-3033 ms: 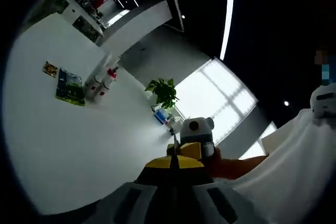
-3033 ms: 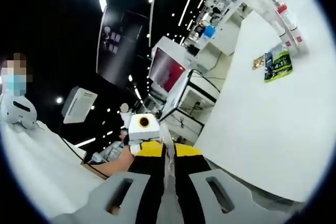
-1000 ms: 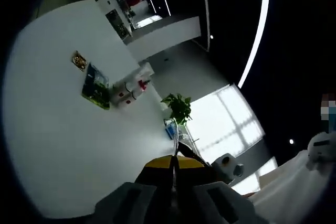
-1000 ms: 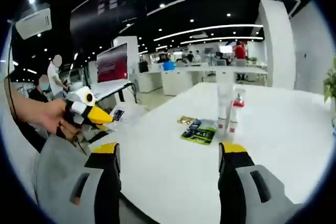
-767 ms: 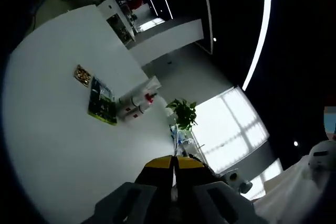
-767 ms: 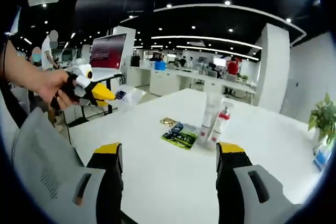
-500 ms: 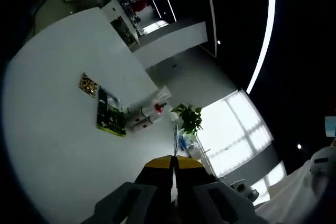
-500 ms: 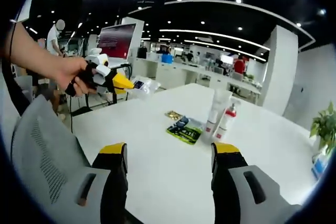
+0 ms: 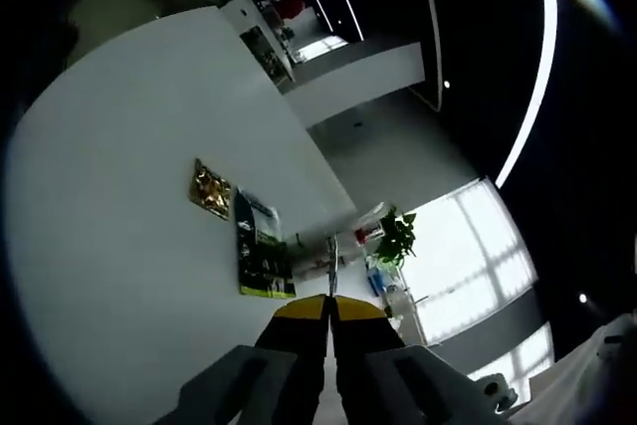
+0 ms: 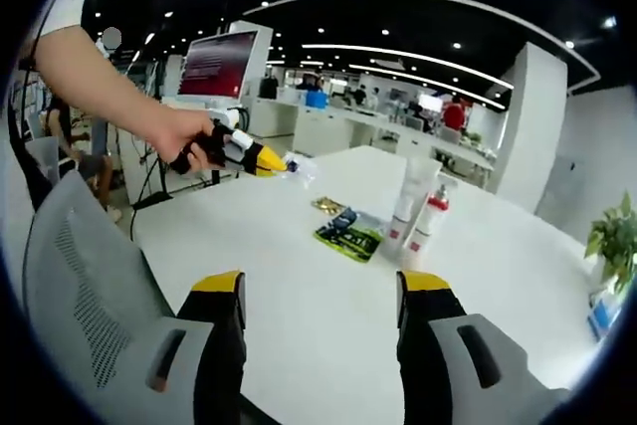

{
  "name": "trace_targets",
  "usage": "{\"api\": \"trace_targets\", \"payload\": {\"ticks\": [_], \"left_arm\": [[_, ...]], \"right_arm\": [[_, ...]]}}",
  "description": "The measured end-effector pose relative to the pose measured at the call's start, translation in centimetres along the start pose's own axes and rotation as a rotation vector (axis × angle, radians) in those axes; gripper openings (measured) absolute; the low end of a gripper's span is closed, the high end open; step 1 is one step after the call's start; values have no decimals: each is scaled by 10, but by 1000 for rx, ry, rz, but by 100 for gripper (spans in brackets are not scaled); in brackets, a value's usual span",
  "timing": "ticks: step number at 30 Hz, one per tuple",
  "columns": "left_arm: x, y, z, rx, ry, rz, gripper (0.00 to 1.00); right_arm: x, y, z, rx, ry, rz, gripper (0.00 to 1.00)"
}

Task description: Arrange the skincare products in the storage area until every visible bottle or jar stands upright without overlapping.

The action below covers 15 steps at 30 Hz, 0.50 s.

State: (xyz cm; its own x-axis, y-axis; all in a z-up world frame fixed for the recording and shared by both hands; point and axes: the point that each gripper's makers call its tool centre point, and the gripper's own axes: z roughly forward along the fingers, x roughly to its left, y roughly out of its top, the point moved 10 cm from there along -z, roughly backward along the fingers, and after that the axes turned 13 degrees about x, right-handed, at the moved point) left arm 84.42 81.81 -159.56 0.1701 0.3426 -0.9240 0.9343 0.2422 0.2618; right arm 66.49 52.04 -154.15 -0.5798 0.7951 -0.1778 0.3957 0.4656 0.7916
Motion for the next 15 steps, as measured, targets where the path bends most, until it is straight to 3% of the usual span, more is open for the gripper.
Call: {"api": "trace_targets", "payload": {"ticks": [9, 15], "left_arm": [[22, 23, 14, 71, 54, -7, 1], [30, 35, 17, 93, 54, -22, 1]], "right_arm": [[1, -4, 6, 53, 4, 17, 58], [2, -6, 8, 74, 14, 17, 58]]}}
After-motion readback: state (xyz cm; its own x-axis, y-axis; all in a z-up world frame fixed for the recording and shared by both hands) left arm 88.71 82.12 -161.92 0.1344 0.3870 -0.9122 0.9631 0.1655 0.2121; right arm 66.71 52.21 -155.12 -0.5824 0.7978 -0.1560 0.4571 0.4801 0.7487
